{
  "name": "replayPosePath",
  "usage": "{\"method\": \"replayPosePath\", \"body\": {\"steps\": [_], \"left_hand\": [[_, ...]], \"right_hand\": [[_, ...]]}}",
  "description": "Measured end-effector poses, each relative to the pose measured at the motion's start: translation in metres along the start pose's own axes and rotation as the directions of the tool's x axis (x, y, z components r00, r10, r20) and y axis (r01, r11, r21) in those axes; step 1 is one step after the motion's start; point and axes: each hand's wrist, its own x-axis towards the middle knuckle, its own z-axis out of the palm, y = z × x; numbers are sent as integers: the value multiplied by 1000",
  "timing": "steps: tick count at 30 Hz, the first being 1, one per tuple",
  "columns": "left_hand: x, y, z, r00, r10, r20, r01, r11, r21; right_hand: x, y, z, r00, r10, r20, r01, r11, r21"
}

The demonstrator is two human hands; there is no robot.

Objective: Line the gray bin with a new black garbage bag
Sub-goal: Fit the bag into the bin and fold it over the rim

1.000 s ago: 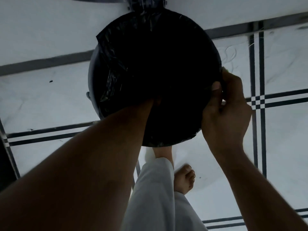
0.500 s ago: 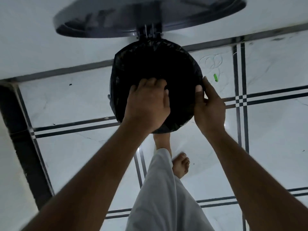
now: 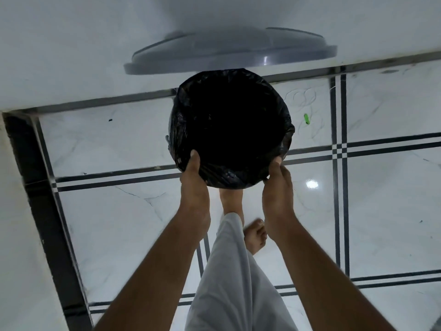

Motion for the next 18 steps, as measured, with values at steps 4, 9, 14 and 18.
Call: {"method": "replayPosePath", "body": {"steps": [4,9,14,18], "left_hand": [[25,3,-9,998,-56,-15,54,992,-115],[50,8,-21,970,-243,-20,238,962,-136],[56,21,-18,879,-6,-478,46,996,71],[32,13,-3,695,690,-200,-449,635,629]], "right_hand": [[16,4,4,998,7,55,-8,1000,16],[12,-14,-3,992,26,125,-17,997,-72],[19,-28,-15,982,-184,-44,165,948,-271],[28,-37,-10,815,-575,66,544,722,-426]]}}
